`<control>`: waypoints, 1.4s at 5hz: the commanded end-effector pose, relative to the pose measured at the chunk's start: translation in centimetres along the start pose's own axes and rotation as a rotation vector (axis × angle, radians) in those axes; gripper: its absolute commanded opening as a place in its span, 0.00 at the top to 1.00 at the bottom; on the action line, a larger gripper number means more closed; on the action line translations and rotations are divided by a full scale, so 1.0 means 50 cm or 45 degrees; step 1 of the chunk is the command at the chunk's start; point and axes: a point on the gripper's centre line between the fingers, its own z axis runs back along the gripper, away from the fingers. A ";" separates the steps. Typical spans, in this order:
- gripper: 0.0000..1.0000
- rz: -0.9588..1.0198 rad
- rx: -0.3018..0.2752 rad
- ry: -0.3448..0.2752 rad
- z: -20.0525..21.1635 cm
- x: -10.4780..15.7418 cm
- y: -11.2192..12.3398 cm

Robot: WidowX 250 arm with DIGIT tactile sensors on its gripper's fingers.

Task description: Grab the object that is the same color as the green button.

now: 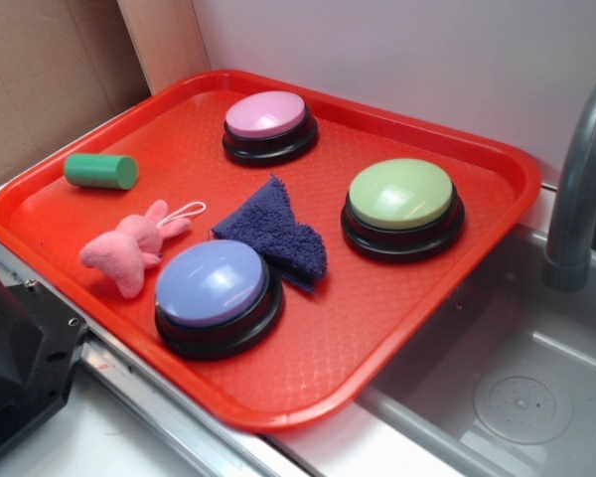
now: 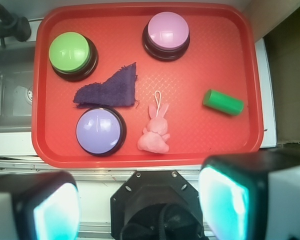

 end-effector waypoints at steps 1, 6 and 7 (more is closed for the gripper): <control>0.00 0.000 0.000 0.000 0.000 0.000 0.000; 0.00 -0.949 0.357 0.142 -0.197 0.084 0.307; 0.00 -1.040 0.353 0.268 -0.272 0.108 0.312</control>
